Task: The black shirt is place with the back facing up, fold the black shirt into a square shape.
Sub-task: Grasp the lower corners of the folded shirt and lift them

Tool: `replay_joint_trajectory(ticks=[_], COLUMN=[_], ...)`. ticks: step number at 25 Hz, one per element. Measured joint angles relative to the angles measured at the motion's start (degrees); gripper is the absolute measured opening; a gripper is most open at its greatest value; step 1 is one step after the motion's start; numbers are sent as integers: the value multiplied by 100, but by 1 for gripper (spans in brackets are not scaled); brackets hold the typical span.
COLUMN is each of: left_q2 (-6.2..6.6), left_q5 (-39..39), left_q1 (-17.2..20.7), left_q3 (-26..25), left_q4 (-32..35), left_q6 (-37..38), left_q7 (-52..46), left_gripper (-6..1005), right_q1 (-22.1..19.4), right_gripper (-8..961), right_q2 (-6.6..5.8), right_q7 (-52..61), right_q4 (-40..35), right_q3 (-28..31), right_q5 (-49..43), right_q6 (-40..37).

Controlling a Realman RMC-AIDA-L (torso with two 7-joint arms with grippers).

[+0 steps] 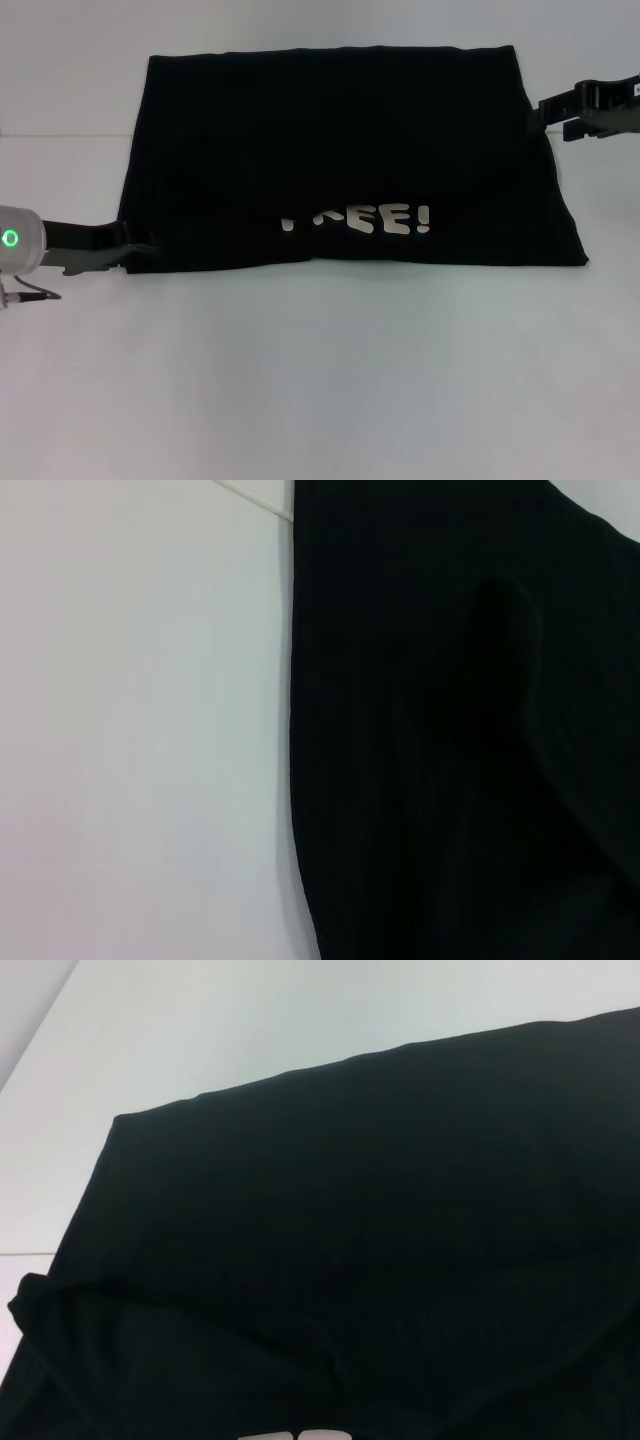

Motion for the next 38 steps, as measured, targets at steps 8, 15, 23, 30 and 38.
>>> replay_joint_trajectory(ticks=[8,15,23,30,38], left_q2=[-14,-19,-1,59,139], left_q5=[-9,-10,9,-50,-194], left_q1=[-62,-72,-82,-123,-203], left_q3=[139,143,137,59,-46], left_q4=[-134,-115,-85,213,350], left_q6=[-166,-43,10,582,725], left_q7=[4,-45,-114,-105,-130], left_gripper=[409,368,228,34,-1], right_q1=[-60,-80,-113,-171,-423], right_gripper=[645,646,645,644,646], right_q2=[0,-6,-28,-87,-79], right_q7=[-3,-3,-3,-111,-348], right_q4=[0,0,0,-17,-18], right_q3=[0,0,0,-38,-28], right_q5=[0,0,0,-159,-889], right_q6=[-2,-25,-46,-299,-550])
